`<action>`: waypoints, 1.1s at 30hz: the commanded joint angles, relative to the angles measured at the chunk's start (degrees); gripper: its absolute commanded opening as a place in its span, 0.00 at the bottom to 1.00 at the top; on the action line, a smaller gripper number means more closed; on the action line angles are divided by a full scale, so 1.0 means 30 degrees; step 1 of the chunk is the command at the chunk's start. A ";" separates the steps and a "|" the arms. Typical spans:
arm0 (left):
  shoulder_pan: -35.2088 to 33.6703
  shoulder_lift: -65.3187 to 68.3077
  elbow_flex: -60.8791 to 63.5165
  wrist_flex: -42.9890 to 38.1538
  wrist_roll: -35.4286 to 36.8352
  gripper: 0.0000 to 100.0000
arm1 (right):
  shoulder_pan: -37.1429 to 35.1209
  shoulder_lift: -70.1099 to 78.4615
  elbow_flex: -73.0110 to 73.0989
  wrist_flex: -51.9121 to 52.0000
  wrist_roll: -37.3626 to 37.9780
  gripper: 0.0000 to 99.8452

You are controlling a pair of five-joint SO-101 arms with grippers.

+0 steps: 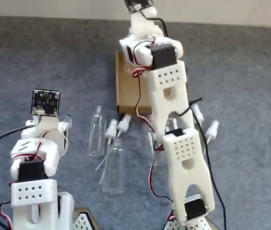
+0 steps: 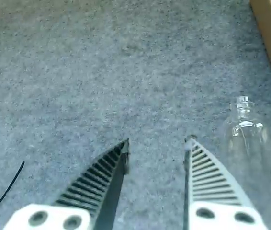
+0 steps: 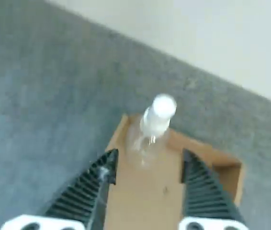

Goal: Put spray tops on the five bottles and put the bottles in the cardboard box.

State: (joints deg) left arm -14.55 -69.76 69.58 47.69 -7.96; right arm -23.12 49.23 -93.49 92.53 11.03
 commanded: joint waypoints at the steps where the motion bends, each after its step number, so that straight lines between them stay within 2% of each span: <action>1: 0.0278 0.0073 -0.0073 -0.0527 -0.0059 0.18 | 0.0278 -0.0542 -0.2359 0.3033 0.0615 0.11; 9: 0.0278 0.0073 -0.0073 -0.0527 -0.0059 0.18 | 0.3736 -0.0777 -0.2535 0.3004 0.0615 0.11; 12: 0.0278 0.0073 -0.0073 -0.0527 -0.0059 0.18 | 0.4440 -0.2359 -0.0747 0.3004 0.0557 0.11; 15: 0.0278 0.0073 -0.0073 -0.0527 -0.0059 0.18 | 0.4821 -0.5348 0.4410 0.3004 0.0557 0.11; 21: 0.0278 0.0073 -0.0073 -0.0557 -0.0059 0.18 | 0.4762 -1.2967 2.0938 0.2769 0.0645 0.11; 24: 0.0278 0.0073 -0.0073 -0.0557 -0.0059 0.18 | 0.4527 -1.5311 2.7385 0.0425 0.0645 0.11; 27: 0.0278 0.0073 -0.0073 -0.0557 -0.0059 0.18 | 0.4527 -1.6220 3.1429 -0.2711 0.0498 0.13; 30: 0.0278 0.0073 -0.0073 -0.0557 -0.0059 0.18 | 0.4498 -1.6220 3.3656 -0.4293 0.0469 0.17; 33: 0.0308 0.0073 -0.0073 -0.0557 -0.0059 0.18 | 0.4498 -1.6220 3.4945 -0.5465 -0.0762 0.19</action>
State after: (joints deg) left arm -14.55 -69.76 69.58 47.69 -7.96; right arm -9.14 3.96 8.92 79.69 11.56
